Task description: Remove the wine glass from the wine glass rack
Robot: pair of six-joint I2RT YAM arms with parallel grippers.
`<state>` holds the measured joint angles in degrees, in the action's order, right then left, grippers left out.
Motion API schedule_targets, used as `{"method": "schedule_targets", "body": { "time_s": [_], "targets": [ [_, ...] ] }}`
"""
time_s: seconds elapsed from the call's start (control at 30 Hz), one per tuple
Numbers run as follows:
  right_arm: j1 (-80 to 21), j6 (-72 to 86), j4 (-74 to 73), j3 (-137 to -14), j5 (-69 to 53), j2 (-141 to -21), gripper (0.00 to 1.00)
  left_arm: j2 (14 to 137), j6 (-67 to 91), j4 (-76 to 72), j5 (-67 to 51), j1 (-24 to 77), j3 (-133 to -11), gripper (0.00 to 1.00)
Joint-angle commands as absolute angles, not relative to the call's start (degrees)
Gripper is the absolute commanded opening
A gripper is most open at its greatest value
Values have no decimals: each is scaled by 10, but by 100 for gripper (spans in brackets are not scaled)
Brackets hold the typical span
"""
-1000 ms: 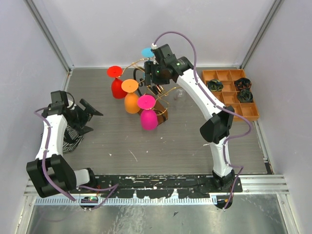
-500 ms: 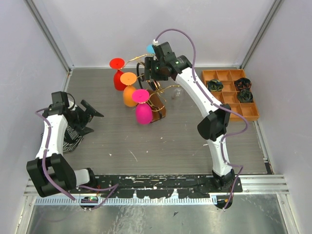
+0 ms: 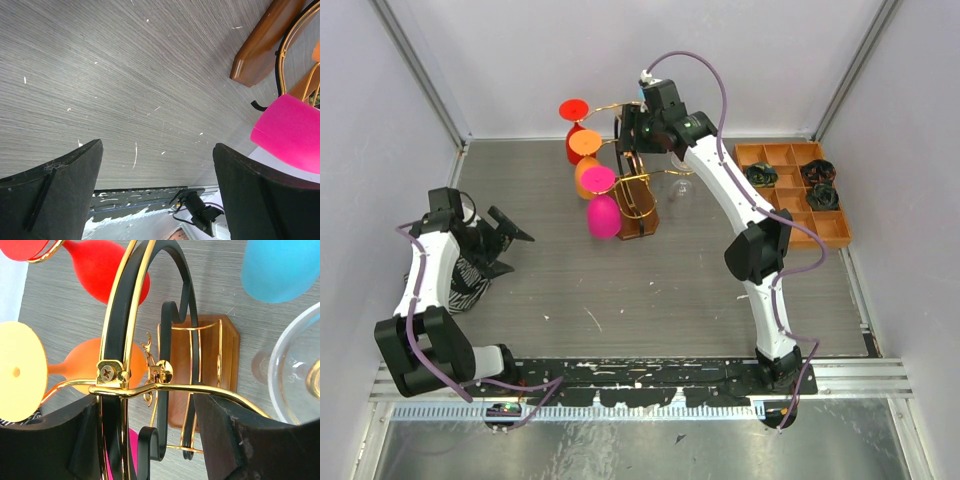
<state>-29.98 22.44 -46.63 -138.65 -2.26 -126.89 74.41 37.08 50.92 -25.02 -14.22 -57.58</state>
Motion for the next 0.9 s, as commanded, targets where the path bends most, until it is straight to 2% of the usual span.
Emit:
{"method": "schedule_targets", "body": {
  "time_s": [0.0,0.5,0.7,0.8,0.87],
  "targets": [
    [-293,211,-413,-1414,-26,-1238,68,744,361,513,-266,-144,-577,98],
    [-298,212,-454,-1395,-69,-1178,71,744,359,515,-272,-144,-574,98],
    [-298,237,-468,-1388,-136,-1127,73,741,361,516,-273,-144,-577,98],
    [-297,258,-459,-1368,-156,-1095,77,736,367,514,-273,-143,-576,98],
    [-296,267,-453,-1357,-158,-1076,75,733,369,512,-274,-143,-576,98]
  ]
}}
